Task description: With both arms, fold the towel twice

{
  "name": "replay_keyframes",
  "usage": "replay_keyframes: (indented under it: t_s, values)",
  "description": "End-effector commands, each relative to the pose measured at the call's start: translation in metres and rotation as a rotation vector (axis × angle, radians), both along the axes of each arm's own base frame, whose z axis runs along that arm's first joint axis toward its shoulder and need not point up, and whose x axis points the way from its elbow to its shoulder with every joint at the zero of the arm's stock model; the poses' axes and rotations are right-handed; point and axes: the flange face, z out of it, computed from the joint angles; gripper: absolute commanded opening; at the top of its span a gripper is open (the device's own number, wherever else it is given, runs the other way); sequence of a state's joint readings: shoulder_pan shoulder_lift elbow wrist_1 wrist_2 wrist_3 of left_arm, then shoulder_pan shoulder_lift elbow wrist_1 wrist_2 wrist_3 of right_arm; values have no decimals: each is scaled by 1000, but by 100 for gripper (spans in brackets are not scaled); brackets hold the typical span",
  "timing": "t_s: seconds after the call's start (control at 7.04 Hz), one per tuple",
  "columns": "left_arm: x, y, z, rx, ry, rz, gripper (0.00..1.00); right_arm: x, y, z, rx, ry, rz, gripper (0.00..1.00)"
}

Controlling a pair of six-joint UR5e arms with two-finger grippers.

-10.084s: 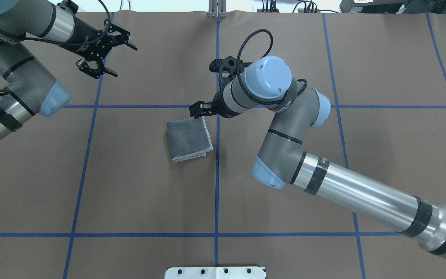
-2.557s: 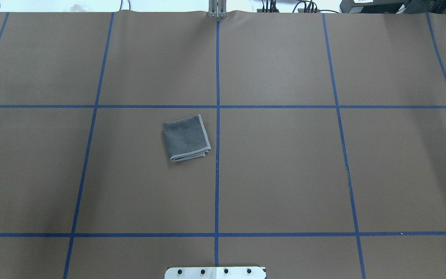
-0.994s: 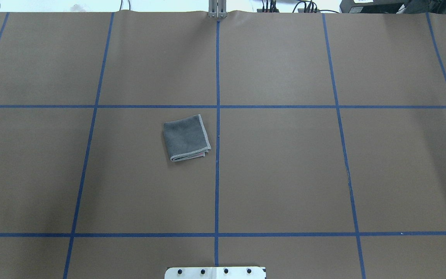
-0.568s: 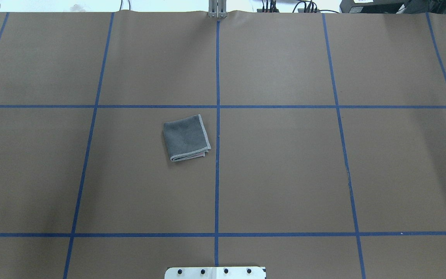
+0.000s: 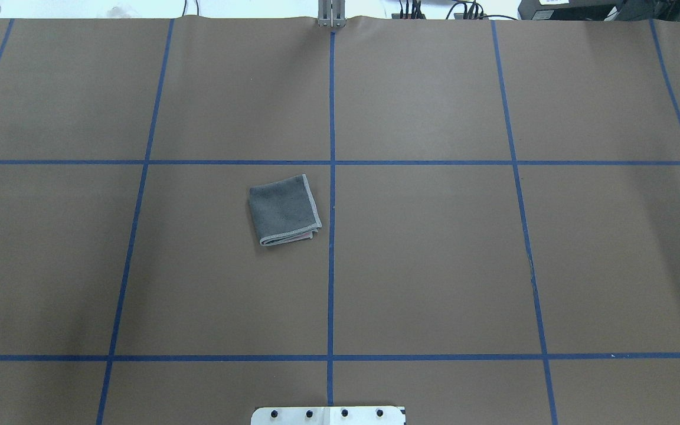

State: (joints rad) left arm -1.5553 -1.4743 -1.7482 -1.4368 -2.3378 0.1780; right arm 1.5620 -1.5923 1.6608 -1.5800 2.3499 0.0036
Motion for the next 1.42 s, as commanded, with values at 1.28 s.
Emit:
replay_keyframes:
  t_s: [1.28]
  values:
    - [1, -12, 0, 1, 0, 1, 100, -1, 0, -3, 5, -8, -1, 100]
